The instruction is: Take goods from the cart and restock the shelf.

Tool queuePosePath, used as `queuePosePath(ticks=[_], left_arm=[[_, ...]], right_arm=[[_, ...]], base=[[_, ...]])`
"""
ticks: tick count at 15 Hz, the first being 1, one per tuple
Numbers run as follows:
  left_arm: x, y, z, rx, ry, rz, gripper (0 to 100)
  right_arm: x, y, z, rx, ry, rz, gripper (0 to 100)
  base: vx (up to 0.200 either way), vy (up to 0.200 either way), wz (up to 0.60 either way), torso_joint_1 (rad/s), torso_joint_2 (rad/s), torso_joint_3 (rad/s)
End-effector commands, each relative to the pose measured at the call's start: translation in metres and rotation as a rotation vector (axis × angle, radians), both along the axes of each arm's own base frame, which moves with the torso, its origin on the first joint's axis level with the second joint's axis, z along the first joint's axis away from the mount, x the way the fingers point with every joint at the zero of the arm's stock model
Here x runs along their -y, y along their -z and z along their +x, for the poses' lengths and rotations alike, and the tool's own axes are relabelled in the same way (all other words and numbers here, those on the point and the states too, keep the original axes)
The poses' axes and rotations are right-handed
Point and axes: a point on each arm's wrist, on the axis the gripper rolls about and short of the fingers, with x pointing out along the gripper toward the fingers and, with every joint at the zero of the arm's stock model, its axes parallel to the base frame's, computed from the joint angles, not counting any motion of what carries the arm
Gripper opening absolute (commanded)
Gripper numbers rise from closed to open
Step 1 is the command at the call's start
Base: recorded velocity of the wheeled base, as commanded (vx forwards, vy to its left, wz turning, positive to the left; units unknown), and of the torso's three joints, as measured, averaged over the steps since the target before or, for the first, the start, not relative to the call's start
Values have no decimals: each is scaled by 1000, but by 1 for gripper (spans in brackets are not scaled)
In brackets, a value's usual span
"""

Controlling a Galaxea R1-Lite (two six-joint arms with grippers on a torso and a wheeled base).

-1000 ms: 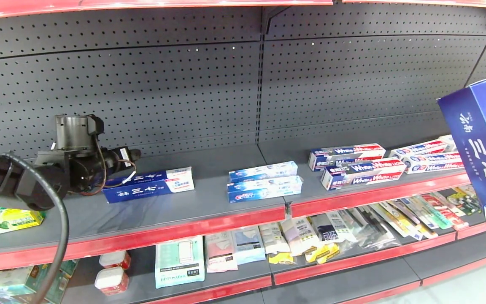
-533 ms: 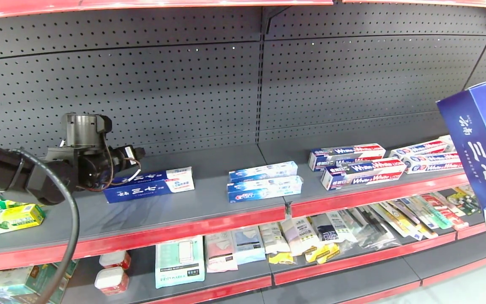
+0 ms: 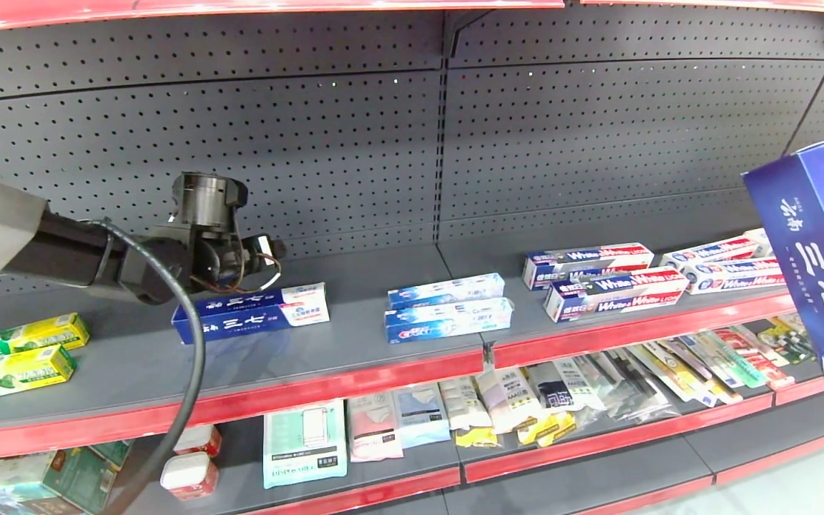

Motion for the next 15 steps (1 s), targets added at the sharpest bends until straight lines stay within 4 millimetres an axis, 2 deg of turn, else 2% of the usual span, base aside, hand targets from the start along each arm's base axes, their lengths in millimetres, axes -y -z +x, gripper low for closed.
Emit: queuePosePath(ticks=[1,2,5,8,11,15], left_arm=[[8,4,14,-21,18,21,100],[10,5,21,-37,30,41,100],[11,6,25,-101,50,83,100],[14,14,23,-192,67,112,100],[16,26,35,-194,16,128,100],[18,29,33,-226,24,122,100]], right_arm=[[0,1,0,-4,0,0,0],[0,2,0,-7,0,0,0],[0,4,-1,-12,0,0,0],[0,4,0,-13,0,0,0],[0,5,0,-19,-1,-2,0],[0,6,1,-24,-1,-5,0]], base=[[0,0,0,0,0,0],[0,0,0,0,0,0],[0,0,0,0,0,0],[0,0,0,0,0,0],[0,0,0,0,0,0],[0,0,0,0,0,0]])
